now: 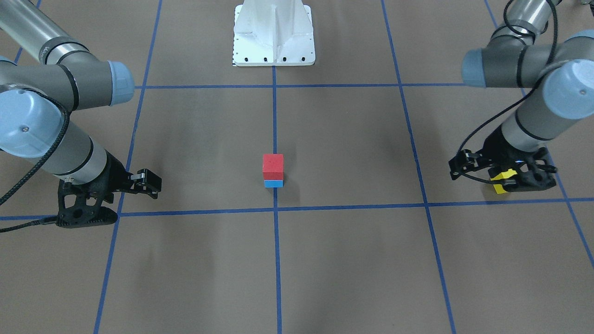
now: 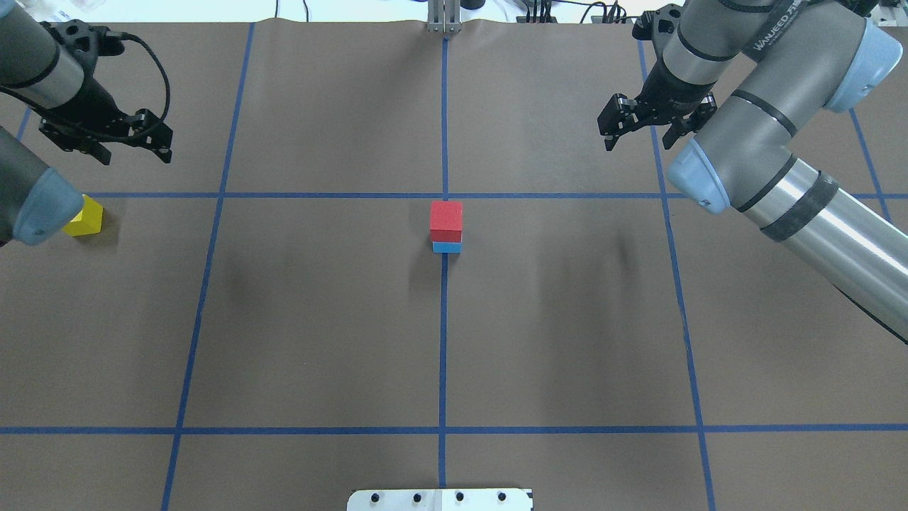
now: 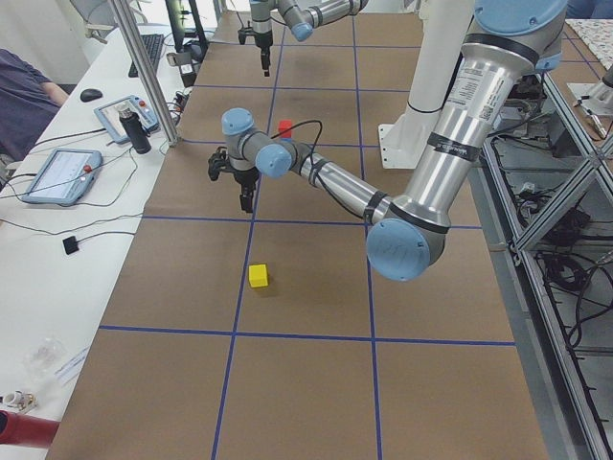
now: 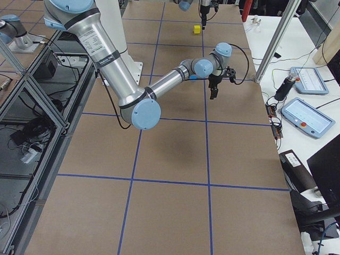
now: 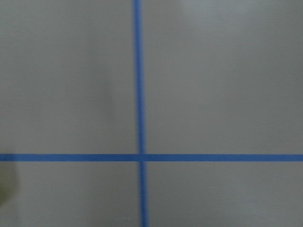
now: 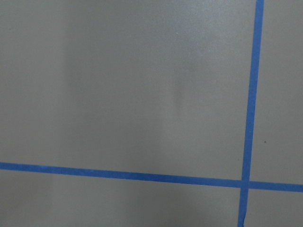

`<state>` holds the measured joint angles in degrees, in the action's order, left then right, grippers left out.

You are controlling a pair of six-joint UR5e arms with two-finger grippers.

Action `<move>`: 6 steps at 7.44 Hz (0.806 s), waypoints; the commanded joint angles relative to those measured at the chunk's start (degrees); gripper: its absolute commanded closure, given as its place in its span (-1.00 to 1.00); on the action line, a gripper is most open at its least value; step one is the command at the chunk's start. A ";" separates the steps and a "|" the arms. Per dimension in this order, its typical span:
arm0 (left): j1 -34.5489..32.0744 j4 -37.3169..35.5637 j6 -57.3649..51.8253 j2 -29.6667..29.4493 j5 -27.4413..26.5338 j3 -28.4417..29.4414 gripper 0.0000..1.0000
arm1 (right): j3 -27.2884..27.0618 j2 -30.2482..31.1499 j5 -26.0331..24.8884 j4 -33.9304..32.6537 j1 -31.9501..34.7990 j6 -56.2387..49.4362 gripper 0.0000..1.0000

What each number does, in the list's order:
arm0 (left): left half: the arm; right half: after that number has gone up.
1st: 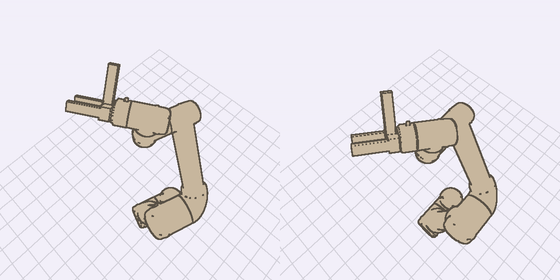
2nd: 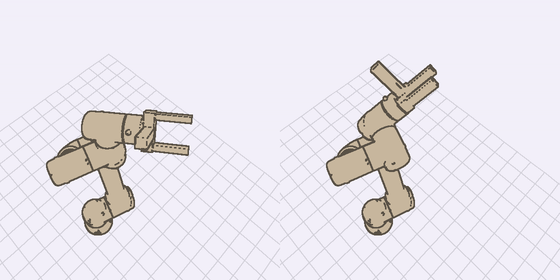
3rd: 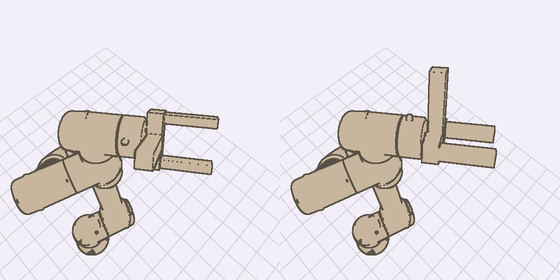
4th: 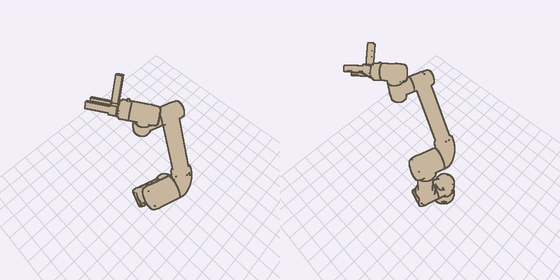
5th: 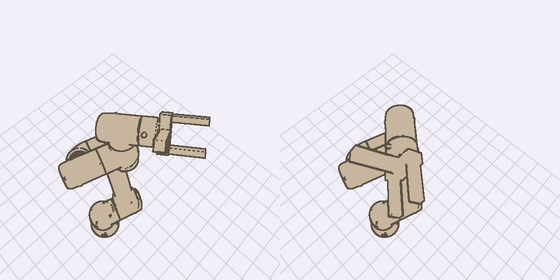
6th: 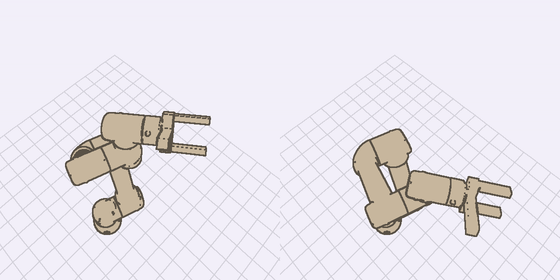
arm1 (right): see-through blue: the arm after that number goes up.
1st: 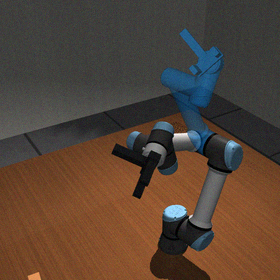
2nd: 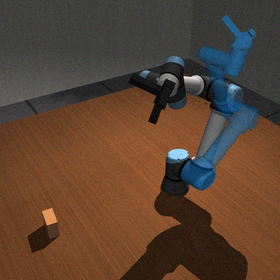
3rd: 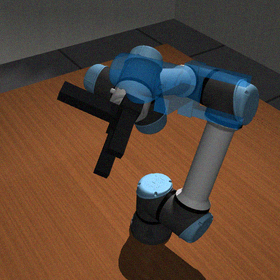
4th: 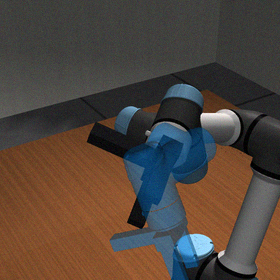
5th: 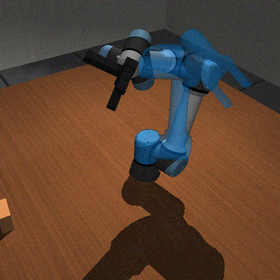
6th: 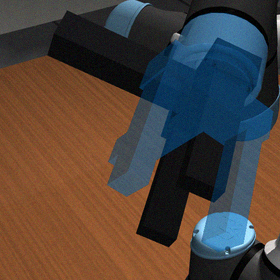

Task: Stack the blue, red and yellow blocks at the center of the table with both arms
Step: 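Raise the left gripper and move it toward the yellow cube, then lower the left gripper onto the yellow cube and close it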

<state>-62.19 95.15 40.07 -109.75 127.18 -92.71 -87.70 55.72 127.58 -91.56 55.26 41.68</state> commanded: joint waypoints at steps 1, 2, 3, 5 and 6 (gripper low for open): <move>-3.63 1.61 -5.86 3.13 -0.09 5.23 -1.00 | 0.07 0.18 -0.13 0.07 -0.24 0.16 -0.98; -3.64 6.49 -5.53 3.31 -0.17 9.35 -1.00 | 0.07 0.18 -0.13 0.07 -0.24 0.16 -0.98; -3.55 12.37 -4.39 3.40 -0.09 13.74 -1.00 | 0.07 0.18 -0.13 0.24 -0.33 0.16 -0.98; -3.55 14.54 -4.21 3.57 -0.09 15.10 -1.00 | 0.24 0.53 -0.31 2.27 -0.42 0.51 -0.98; -3.47 14.63 -4.55 4.88 -0.09 15.01 -1.00 | 0.25 0.53 -0.31 2.35 -0.42 0.51 -0.98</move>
<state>-65.70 109.05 35.73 -105.94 127.09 -78.07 -87.50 56.20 127.29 -89.60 54.89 42.14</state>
